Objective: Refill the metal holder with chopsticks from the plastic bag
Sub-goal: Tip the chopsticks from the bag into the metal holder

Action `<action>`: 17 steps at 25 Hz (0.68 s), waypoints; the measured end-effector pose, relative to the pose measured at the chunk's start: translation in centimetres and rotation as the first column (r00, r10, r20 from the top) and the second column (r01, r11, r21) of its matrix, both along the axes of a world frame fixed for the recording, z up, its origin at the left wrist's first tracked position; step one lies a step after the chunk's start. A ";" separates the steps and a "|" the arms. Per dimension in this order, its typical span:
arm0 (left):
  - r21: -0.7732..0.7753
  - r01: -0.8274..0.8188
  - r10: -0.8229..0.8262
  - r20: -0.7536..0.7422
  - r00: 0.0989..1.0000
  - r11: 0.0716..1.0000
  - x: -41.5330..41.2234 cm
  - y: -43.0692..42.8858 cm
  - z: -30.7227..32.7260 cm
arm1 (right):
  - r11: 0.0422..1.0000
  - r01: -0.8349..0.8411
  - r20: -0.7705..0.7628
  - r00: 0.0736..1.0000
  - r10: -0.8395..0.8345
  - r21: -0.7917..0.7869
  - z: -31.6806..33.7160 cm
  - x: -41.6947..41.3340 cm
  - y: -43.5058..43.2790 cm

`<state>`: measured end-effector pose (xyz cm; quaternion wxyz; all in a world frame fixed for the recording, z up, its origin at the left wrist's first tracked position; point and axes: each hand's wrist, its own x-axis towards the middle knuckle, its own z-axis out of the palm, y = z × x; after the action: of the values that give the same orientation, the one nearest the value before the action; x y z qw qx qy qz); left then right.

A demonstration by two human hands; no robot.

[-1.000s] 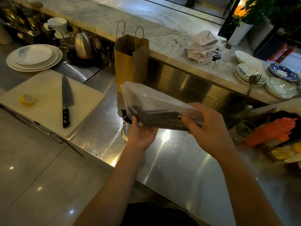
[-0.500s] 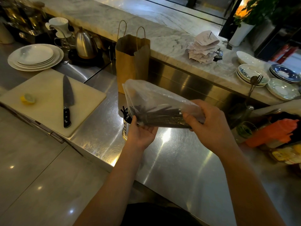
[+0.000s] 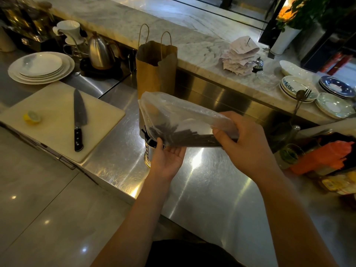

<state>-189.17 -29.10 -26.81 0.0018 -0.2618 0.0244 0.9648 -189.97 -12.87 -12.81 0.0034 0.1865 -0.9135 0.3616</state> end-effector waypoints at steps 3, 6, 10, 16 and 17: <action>-0.016 -0.009 0.008 -0.014 1.000 1.000 0.0 0.4 0.0 | 0.999 -0.024 -0.029 0.999 0.026 0.045 0.0 0.1 -0.8; 0.009 -0.019 0.019 -0.021 1.000 1.000 0.2 0.3 0.2 | 0.999 -0.039 -0.041 0.998 0.040 0.031 0.2 0.3 -1.2; 0.020 -0.026 0.026 -0.027 0.999 0.999 0.3 0.3 0.3 | 0.999 -0.045 -0.050 0.998 0.046 0.025 0.6 0.3 -1.4; 0.029 -0.041 0.041 0.004 0.999 0.999 0.3 0.5 0.1 | 0.998 -0.055 -0.072 0.996 0.056 0.013 0.3 0.7 -2.3; 0.031 -0.045 0.045 0.009 0.999 0.998 0.3 0.5 0.2 | 0.999 -0.051 -0.065 0.997 0.051 0.014 0.3 0.8 -2.4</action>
<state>-188.86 -28.59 -26.66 -0.0156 -0.2660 0.0033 0.9638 -189.16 -15.31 -12.54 0.0231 0.2215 -0.9101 0.3495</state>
